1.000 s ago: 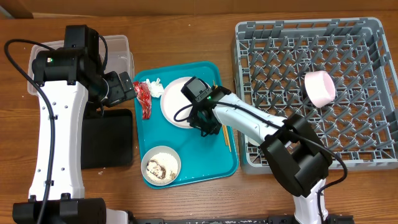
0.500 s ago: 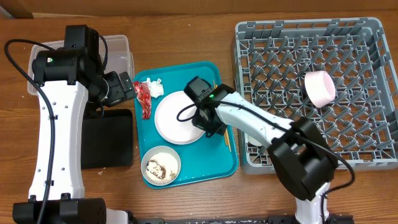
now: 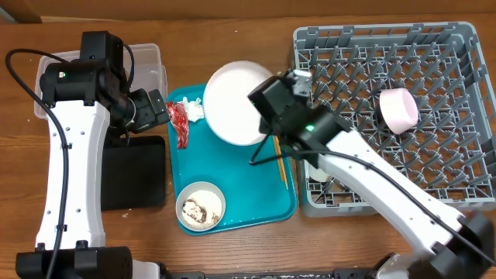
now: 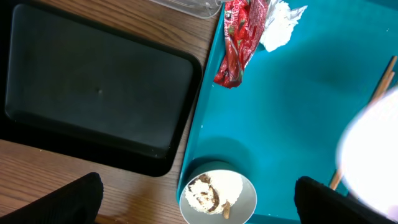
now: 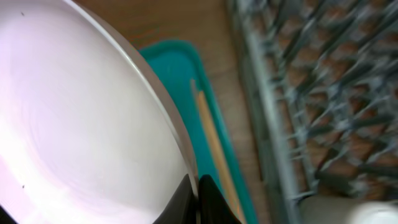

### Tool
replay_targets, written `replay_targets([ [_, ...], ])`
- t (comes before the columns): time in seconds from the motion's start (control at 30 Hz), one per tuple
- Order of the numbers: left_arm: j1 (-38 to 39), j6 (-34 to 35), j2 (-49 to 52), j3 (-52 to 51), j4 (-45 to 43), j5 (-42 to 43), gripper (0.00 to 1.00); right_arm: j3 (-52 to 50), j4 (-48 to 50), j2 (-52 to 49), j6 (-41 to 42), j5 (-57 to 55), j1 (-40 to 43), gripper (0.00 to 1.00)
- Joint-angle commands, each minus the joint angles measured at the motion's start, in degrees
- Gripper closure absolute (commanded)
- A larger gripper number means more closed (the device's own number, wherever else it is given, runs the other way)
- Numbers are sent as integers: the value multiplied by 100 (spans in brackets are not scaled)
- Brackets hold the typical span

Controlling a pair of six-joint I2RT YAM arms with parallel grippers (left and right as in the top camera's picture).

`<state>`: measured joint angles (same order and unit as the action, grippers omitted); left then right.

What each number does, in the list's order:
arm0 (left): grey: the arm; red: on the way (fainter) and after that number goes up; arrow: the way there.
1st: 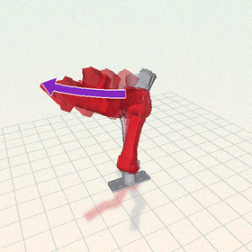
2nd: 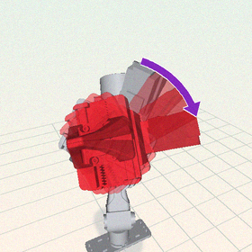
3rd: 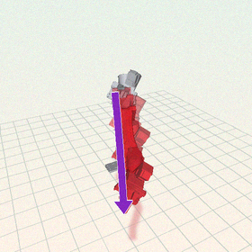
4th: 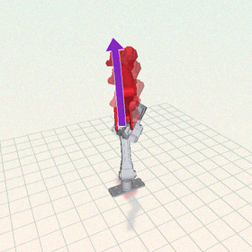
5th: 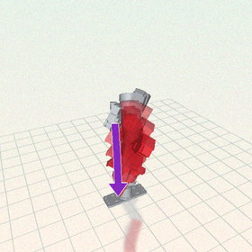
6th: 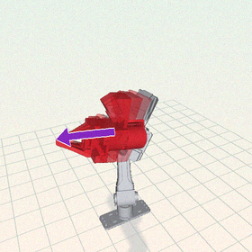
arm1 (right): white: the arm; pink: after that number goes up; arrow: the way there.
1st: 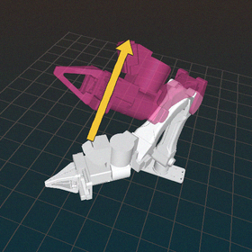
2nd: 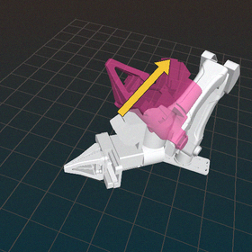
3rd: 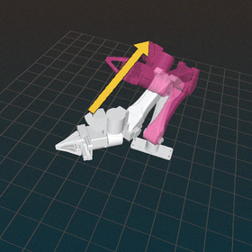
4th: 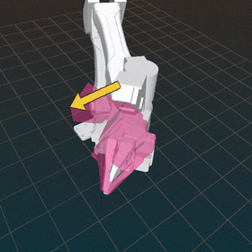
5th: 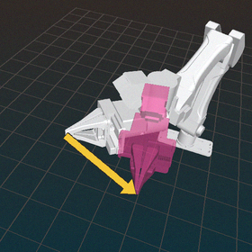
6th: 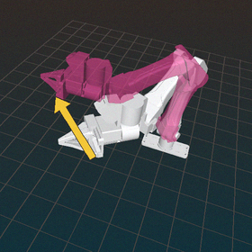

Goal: Sort waste into correct bins and load items into the dishwasher
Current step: 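Lift the pink plate and carry it over the rack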

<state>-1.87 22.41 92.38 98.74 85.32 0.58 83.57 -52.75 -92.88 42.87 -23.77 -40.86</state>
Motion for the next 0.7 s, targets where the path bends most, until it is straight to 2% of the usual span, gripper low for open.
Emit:
replay_targets([
  [0.0,2,94,22,74,-9,-79,0,20,-59,560,-289,-1856,13,96],
  [0.2,2,94,22,74,-9,-79,0,7,-514,723,-286,-4485,278,96],
  [0.27,2,94,22,74,-9,-79,0,4,-621,699,-286,-4841,516,96],
  [0.47,2,94,22,74,-9,-79,0,2,-636,660,-284,-4671,1692,96],
  [0.57,2,94,22,74,-9,-79,0,2,-619,592,-295,-4048,2277,96],
  [0.67,2,94,22,74,-9,-79,0,2,-645,393,-645,-3578,2566,96],
])
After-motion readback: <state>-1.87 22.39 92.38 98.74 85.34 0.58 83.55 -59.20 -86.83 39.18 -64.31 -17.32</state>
